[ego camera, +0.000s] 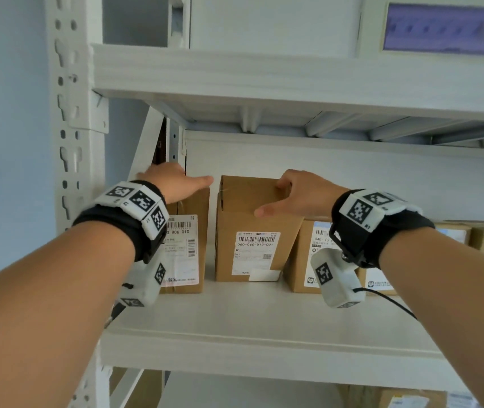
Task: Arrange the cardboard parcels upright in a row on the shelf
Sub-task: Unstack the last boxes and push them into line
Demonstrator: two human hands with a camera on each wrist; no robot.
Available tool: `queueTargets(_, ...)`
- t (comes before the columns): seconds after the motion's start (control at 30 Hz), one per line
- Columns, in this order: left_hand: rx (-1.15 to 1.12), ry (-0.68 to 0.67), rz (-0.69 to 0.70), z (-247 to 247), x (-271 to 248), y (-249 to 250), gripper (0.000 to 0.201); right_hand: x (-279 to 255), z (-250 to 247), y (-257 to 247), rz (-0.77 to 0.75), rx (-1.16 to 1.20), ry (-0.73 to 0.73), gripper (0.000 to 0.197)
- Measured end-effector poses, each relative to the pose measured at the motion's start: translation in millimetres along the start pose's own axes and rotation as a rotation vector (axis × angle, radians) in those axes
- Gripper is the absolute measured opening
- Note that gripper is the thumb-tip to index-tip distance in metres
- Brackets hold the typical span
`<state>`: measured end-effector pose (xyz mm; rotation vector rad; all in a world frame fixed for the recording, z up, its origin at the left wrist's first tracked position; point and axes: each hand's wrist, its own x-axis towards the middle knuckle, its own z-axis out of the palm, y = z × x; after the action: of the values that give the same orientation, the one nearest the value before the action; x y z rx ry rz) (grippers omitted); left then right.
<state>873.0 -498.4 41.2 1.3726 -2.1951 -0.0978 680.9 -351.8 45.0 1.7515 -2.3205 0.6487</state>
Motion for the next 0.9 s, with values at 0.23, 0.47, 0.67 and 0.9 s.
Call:
queueTargets(0.23, -0.083, -0.047, 0.027, 22, 9, -4, 0.082, 27, 17, 2, -0.046, -0.069, -0.070, 0.087)
queueTargets(0.47, -0.176, -0.109, 0.031, 31, 28, -11, 0.082, 52, 20, 4, -0.133, -0.180, -0.112, 0.089)
queueTargets(0.67, -0.163, -0.126, 0.025, 32, 34, -10, 0.087, 72, 26, -3, -0.075, -0.072, -0.066, 0.070)
queueTargets(0.9, -0.077, -0.117, 0.036, 27, 39, -6, 0.082, 89, 33, -14, -0.028, -0.366, -0.176, 0.107)
